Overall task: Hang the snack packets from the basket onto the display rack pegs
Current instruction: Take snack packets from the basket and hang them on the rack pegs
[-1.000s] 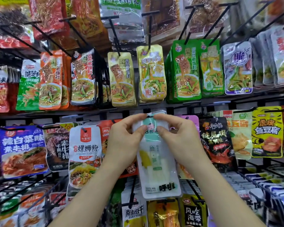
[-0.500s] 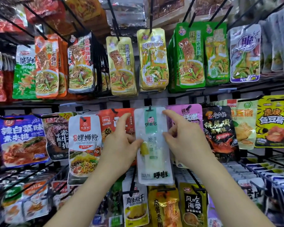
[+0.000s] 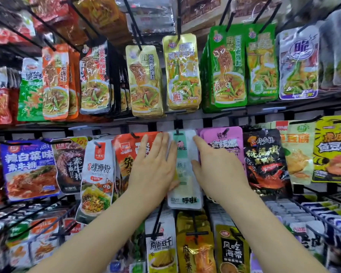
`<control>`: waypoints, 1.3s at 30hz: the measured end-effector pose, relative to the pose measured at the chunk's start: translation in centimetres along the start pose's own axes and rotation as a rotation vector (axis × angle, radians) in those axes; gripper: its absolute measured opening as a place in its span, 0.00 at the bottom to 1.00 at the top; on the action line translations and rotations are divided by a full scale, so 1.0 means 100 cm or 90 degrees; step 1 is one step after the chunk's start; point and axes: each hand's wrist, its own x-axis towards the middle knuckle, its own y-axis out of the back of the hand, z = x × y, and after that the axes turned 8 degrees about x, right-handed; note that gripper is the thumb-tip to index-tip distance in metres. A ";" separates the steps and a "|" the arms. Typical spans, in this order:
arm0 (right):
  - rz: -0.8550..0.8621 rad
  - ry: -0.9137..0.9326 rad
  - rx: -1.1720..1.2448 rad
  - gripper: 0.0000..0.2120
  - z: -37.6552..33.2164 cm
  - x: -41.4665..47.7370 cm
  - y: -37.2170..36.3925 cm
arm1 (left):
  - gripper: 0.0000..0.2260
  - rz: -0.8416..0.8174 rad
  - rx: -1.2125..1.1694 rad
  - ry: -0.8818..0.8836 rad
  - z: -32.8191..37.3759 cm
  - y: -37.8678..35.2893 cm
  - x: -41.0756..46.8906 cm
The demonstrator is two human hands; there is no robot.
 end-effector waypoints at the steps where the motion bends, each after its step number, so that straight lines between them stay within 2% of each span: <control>1: -0.015 0.007 0.003 0.27 0.001 -0.002 -0.002 | 0.43 0.014 0.002 0.003 0.001 -0.002 0.002; 6: -0.110 -0.033 0.058 0.28 0.006 -0.012 -0.014 | 0.44 0.053 0.023 0.004 0.002 -0.014 0.009; 10: -0.213 -0.096 0.226 0.30 0.007 -0.013 -0.018 | 0.44 0.071 0.004 -0.009 -0.004 -0.018 0.008; 12: -0.232 -0.116 0.261 0.33 0.009 -0.013 -0.018 | 0.39 0.104 -0.032 -0.027 -0.004 -0.018 0.002; 16: -0.261 -0.139 0.260 0.34 0.010 -0.017 -0.017 | 0.20 0.178 -0.118 -0.093 -0.004 -0.018 -0.023; 19: -0.265 -0.147 0.335 0.25 0.009 -0.033 -0.007 | 0.15 0.176 -0.255 -0.076 -0.008 -0.012 -0.046; 22: -0.193 -0.134 0.498 0.11 0.011 -0.070 0.023 | 0.14 0.197 -0.454 -0.033 -0.007 0.003 -0.074; 25: -0.110 -0.164 0.577 0.09 0.013 -0.115 0.055 | 0.12 0.232 -0.610 -0.018 0.004 0.018 -0.108; 29: -0.064 -0.259 0.484 0.09 0.019 -0.187 0.075 | 0.12 0.192 -0.771 -0.067 0.035 0.019 -0.160; 34: -0.063 -0.443 0.337 0.12 0.023 -0.293 0.079 | 0.11 0.099 -0.900 -0.177 0.095 -0.002 -0.226; 39: -0.073 -0.616 0.242 0.14 0.032 -0.404 0.081 | 0.10 -0.065 -0.982 -0.225 0.161 -0.017 -0.292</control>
